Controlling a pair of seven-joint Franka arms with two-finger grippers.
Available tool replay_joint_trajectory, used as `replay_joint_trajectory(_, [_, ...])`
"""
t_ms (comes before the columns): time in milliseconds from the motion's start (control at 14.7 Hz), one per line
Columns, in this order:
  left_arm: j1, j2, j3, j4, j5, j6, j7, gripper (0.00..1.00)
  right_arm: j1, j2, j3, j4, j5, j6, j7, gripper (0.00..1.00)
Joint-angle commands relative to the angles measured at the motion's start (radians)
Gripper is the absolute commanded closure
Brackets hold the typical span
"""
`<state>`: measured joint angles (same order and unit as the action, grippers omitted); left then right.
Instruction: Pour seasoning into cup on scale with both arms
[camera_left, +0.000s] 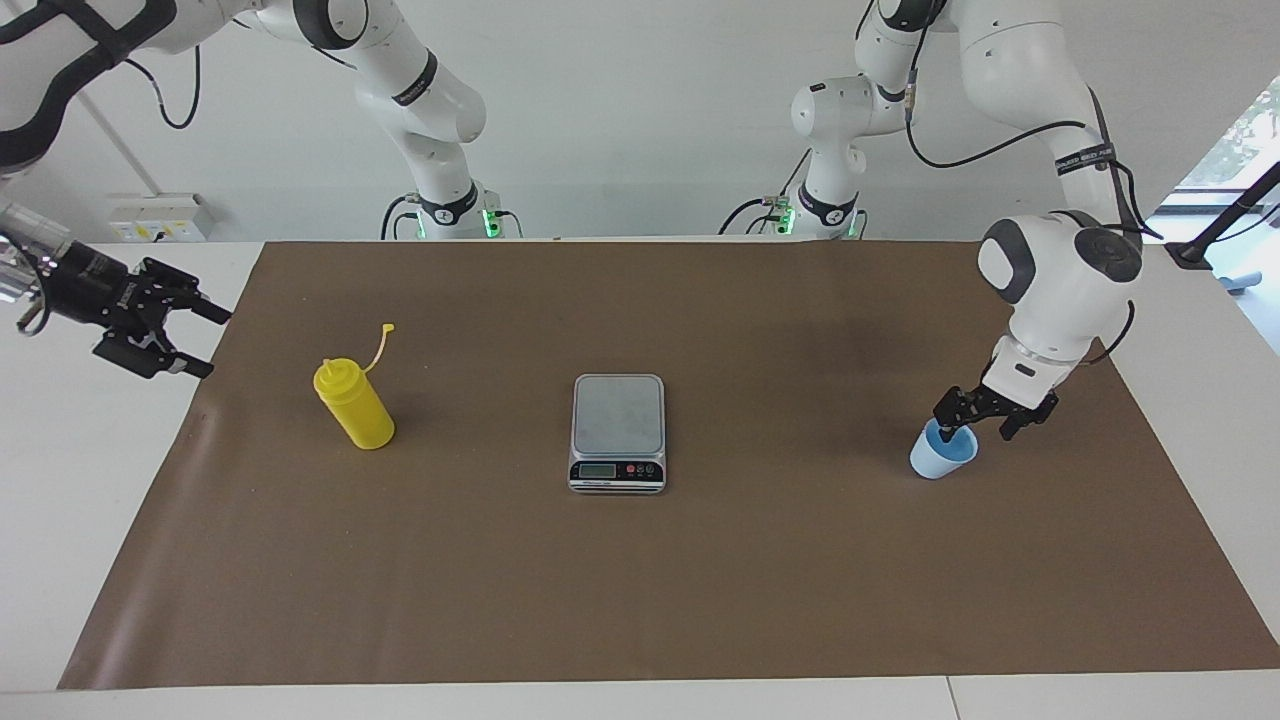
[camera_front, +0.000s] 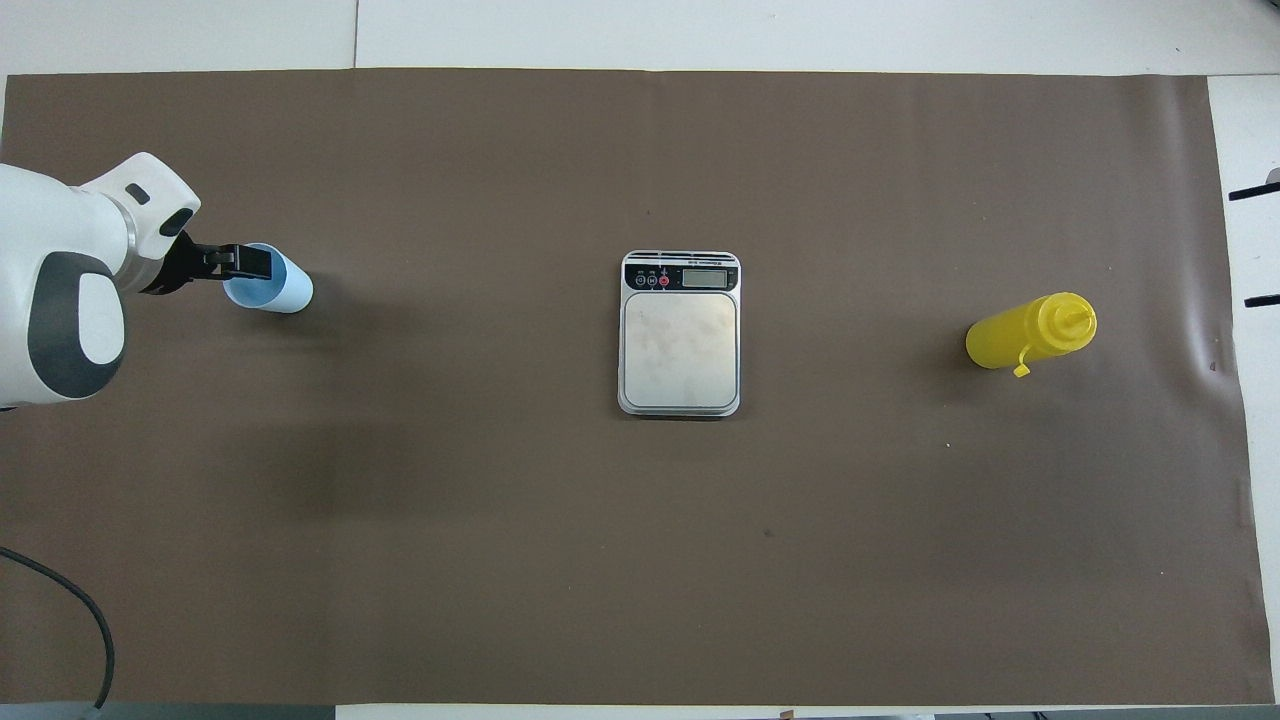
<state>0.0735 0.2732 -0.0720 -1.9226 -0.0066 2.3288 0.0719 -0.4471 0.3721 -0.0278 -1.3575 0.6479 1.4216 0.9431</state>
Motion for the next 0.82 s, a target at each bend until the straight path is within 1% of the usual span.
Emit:
replay_joint_trajectory(0, [0.009, 0.023, -0.005, -0.03, 0.005, 0.061, 0.011, 0.14, -0.07, 0.054, 0.012, -0.069, 0.129, 0.033, 0.052, 0.0])
replay_joint_trajectory(68, [0.014, 0.023, -0.005, -0.035, 0.005, 0.067, 0.002, 0.34, -0.082, 0.091, 0.012, -0.069, 0.157, 0.033, 0.052, 0.0])
replay_joint_trajectory(136, [0.018, 0.023, -0.005, -0.035, 0.005, 0.067, -0.007, 0.8, -0.075, 0.096, 0.012, -0.072, 0.167, 0.037, 0.06, 0.0])
replay_joint_trajectory(204, [0.02, 0.023, -0.005, -0.035, 0.005, 0.067, -0.036, 1.0, -0.073, 0.106, 0.012, -0.08, 0.183, 0.046, 0.097, 0.0])
replay_joint_trajectory(272, [0.022, 0.023, -0.005, -0.035, 0.005, 0.067, -0.061, 1.0, -0.073, 0.113, 0.012, -0.094, 0.215, 0.063, 0.129, 0.0])
replay_joint_trajectory(340, [0.022, 0.023, -0.005, -0.033, 0.005, 0.066, -0.078, 1.0, -0.076, 0.126, 0.012, -0.129, 0.246, 0.081, 0.137, 0.0])
replay_joint_trajectory(408, [0.022, 0.017, -0.006, -0.033, 0.004, 0.06, -0.084, 1.0, -0.081, 0.123, 0.012, -0.178, 0.271, 0.1, 0.141, 0.0])
replay_joint_trajectory(476, [0.022, 0.011, -0.008, -0.033, 0.004, 0.052, -0.087, 1.0, -0.079, 0.123, 0.012, -0.204, 0.285, 0.103, 0.147, 0.0])
replay_joint_trajectory(680, [0.005, -0.047, -0.014, -0.027, 0.004, -0.023, -0.118, 1.0, -0.068, 0.119, 0.012, -0.236, 0.289, 0.118, 0.174, 0.0])
replay_joint_trajectory(748, [-0.026, -0.08, -0.014, -0.024, 0.004, -0.063, -0.144, 1.0, -0.067, 0.111, 0.014, -0.264, 0.288, 0.132, 0.168, 0.0])
